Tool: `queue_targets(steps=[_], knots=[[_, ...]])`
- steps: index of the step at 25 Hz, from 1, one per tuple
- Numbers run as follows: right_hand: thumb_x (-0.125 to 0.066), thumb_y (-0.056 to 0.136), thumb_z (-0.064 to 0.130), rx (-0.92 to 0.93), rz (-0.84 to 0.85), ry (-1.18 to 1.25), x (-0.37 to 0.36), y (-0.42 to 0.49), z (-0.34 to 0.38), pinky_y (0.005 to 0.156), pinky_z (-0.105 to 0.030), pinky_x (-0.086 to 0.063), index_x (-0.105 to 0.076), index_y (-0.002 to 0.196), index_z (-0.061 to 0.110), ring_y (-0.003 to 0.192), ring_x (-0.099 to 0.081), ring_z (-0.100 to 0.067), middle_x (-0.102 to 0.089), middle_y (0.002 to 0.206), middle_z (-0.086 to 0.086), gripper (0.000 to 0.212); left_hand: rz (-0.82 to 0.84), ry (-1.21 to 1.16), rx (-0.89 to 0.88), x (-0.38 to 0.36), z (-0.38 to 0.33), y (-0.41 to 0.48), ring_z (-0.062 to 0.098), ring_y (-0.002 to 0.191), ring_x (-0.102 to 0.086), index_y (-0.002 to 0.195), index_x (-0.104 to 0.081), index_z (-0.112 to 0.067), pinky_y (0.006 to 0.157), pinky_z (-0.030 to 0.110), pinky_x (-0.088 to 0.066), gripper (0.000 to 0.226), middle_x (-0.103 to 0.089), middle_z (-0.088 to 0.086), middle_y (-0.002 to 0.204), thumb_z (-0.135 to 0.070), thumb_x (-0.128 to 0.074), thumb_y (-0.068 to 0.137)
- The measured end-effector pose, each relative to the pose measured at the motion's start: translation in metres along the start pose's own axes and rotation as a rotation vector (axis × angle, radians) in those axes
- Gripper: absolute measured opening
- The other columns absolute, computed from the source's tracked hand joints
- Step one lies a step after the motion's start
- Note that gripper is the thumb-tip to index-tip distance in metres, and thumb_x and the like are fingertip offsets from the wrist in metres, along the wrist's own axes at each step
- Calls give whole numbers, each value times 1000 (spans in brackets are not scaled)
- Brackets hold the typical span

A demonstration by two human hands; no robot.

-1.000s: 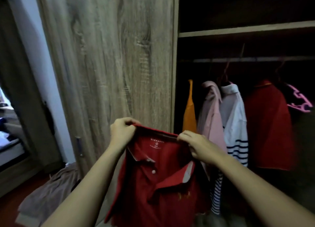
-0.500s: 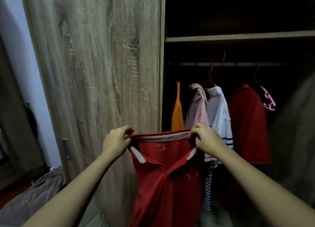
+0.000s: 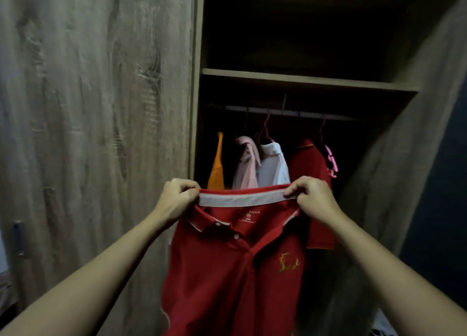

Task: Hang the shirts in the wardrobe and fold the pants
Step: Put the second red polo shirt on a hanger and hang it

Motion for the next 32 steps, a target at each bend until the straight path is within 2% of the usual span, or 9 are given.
queue_targets(steps=[3, 6, 11, 14, 16, 19, 24, 29, 32], knots=[[-47, 67, -9, -109, -38, -7, 33, 2, -28, 71, -19, -48, -66, 56, 31, 75, -64, -6, -66, 68, 14, 45, 27, -89, -63, -42, -22, 8, 6, 47, -40, 51, -58, -14, 48, 25, -29, 29, -45, -5, 46, -36, -41, 55], [-44, 68, -13, -38, -77, -59, 56, 1, -45, 87, -22, -49, -76, 78, 15, 87, -65, -13, -71, 86, 0, 43, 209, -279, -107, -96, -47, 21, 3, 42, -41, 59, -67, -20, 45, 20, -29, 31, -56, -6, 48, -37, -41, 57], [-46, 73, -12, 89, -22, -185, 67, 4, -75, 96, -20, -41, -74, 96, 6, 103, -60, -21, -65, 105, -8, 40, 163, -242, -140, -175, -110, 72, 4, 40, -48, 87, -70, -11, 46, 12, -38, 26, -69, -3, 68, -14, -45, 94], [-44, 72, -13, 96, 26, -190, 75, 3, -101, 91, -12, -37, -72, 101, 6, 105, -58, -19, -63, 109, -7, 45, 183, -157, -137, -238, -145, 133, 17, 75, -69, 105, -68, -11, 71, 26, -52, 22, -72, 10, 92, -14, -51, 90], [-44, 74, -13, 97, 55, -207, 83, 3, -124, 94, -16, -39, -71, 104, 8, 106, -57, -18, -61, 111, -5, 46, 201, -46, -129, -282, -163, 167, 28, 100, -66, 115, -65, -11, 89, 31, -47, 30, -71, 13, 107, -18, -52, 89], [-43, 74, -11, 114, 73, -217, 97, 2, -149, 97, -28, -43, -70, 105, 13, 108, -54, -16, -59, 113, 0, 48, 260, 48, -97, -340, -178, 203, 30, 118, -55, 124, -57, -4, 96, 29, -40, 38, -61, 18, 124, -19, -49, 90], [-43, 78, -12, 87, 51, -145, 126, 8, -186, 96, -13, -38, -69, 109, 14, 110, -50, -6, -57, 115, 3, 48, 195, -41, 124, -399, -176, 251, 39, 130, -39, 134, -34, 9, 104, 33, -32, 50, -39, 29, 139, -18, -47, 94], [-42, 78, -12, 68, 91, -32, 125, 7, -211, 91, -7, -38, -69, 109, 15, 108, -48, 2, -55, 111, 9, 49, 241, -240, 329, -443, -144, 257, 36, 118, -51, 136, -28, 6, 96, 37, -47, 56, -47, 26, 132, -5, -52, 86], [-41, 78, -11, 57, 103, 43, 123, 4, -218, 89, -7, -40, -69, 108, 18, 108, -49, 3, -54, 109, 13, 50, 170, -395, 323, -449, -137, 268, 29, 99, -59, 114, -46, 3, 84, 37, -50, 34, -57, 24, 119, 1, -59, 82]])
Point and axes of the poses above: each hand's wrist, its own y-axis towards the middle knuckle, its own x-axis out of the back of the hand, z = x × y, the point moved 8 cm from there along y, towards the middle knuckle
